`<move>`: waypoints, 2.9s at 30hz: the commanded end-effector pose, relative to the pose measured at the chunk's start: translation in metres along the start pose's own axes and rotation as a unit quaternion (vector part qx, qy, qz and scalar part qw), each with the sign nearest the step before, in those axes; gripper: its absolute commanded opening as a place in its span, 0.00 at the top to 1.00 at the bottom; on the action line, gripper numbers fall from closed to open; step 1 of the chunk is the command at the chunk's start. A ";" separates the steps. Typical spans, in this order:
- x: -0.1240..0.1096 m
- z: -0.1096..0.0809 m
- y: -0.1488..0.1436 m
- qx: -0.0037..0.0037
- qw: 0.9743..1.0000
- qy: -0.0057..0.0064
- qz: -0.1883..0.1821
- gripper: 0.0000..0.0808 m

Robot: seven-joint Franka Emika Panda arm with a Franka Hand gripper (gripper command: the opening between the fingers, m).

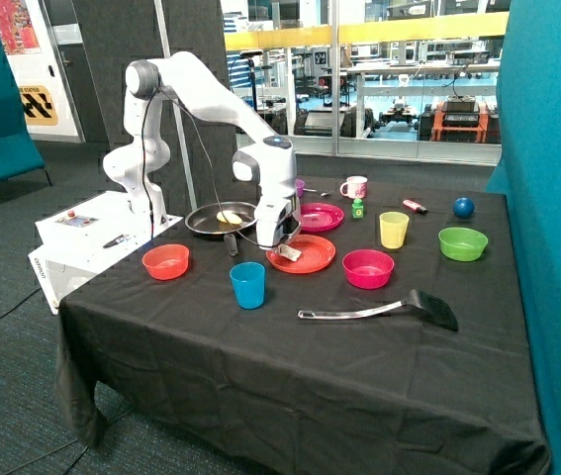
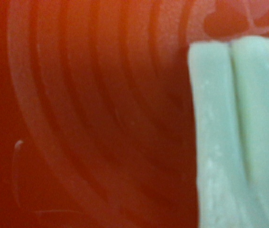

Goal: Serve the vegetables in different plates

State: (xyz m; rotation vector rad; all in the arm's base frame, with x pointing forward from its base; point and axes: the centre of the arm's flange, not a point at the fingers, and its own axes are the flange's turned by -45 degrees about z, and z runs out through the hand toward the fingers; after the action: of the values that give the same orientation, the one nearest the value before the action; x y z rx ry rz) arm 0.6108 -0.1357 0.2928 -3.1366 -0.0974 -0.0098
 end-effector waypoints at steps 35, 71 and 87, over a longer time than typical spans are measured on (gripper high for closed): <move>-0.115 -0.079 -0.048 -0.001 0.999 -0.003 -0.046 0.29; -0.249 -0.042 -0.128 -0.002 0.998 -0.003 0.061 0.29; -0.249 -0.008 -0.143 -0.002 0.998 -0.003 0.065 0.23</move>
State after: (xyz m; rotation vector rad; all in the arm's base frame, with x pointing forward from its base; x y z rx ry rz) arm 0.3510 -0.0128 0.3139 -3.1449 0.1020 -0.0081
